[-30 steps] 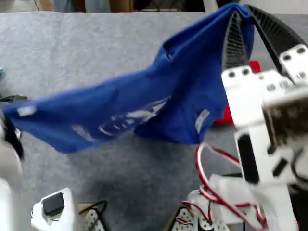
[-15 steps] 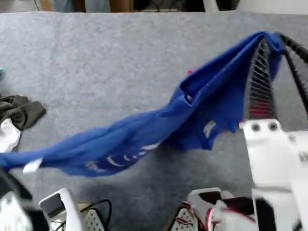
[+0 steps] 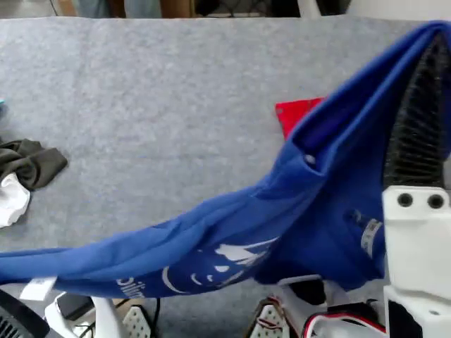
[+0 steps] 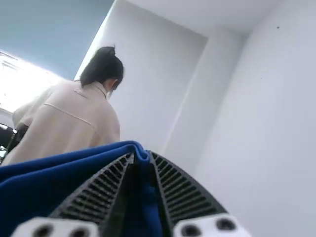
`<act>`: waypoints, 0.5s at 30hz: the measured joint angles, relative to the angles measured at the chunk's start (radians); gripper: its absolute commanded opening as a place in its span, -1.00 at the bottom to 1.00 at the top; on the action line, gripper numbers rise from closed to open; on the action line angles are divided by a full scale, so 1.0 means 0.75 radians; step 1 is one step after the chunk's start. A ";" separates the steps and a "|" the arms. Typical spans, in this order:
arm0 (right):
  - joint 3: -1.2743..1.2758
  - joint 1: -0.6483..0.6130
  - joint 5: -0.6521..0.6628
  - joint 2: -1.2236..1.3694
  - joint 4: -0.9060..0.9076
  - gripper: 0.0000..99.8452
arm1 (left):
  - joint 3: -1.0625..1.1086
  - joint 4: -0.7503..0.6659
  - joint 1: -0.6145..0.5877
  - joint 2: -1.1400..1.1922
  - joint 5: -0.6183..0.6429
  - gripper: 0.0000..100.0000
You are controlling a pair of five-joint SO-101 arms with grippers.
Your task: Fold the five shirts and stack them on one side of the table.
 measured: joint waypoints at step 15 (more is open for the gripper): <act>0.741 -0.113 0.010 -0.010 -0.123 -0.97 | 0.612 -0.278 0.000 0.014 0.027 -0.94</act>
